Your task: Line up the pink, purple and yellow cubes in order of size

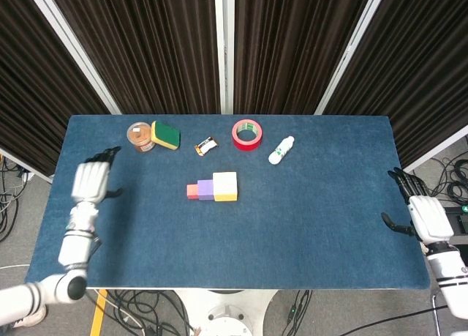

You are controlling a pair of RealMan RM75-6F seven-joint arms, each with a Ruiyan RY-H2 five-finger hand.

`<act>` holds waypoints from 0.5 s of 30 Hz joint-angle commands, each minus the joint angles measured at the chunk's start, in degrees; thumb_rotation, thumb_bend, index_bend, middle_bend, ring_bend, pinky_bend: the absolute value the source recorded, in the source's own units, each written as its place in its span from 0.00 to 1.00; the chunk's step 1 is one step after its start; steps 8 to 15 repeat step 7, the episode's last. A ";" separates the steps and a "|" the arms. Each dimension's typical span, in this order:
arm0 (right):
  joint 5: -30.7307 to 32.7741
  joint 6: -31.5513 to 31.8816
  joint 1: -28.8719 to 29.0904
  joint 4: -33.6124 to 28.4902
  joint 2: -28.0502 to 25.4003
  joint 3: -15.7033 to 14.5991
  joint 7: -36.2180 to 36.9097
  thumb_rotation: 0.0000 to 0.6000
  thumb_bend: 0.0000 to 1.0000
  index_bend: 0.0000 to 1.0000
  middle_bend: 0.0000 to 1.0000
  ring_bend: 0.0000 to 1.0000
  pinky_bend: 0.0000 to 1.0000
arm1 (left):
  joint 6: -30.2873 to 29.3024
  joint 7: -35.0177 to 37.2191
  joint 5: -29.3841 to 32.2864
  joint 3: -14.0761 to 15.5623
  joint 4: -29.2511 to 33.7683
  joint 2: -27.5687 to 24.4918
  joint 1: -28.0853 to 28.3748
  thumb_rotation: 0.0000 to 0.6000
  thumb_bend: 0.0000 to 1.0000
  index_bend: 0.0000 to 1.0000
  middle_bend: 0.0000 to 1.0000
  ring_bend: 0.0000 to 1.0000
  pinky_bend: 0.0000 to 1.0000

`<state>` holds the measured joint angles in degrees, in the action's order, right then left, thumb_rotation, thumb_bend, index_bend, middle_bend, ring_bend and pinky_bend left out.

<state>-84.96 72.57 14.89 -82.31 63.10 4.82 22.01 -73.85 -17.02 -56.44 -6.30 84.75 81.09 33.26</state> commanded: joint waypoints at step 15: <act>-1.12 7.76 -5.36 -1.92 2.29 -1.83 -4.43 1.00 0.24 0.00 0.00 0.00 0.00 | -14.25 3.81 -9.40 6.98 8.52 -5.69 -13.58 1.00 0.18 0.20 0.27 0.26 0.32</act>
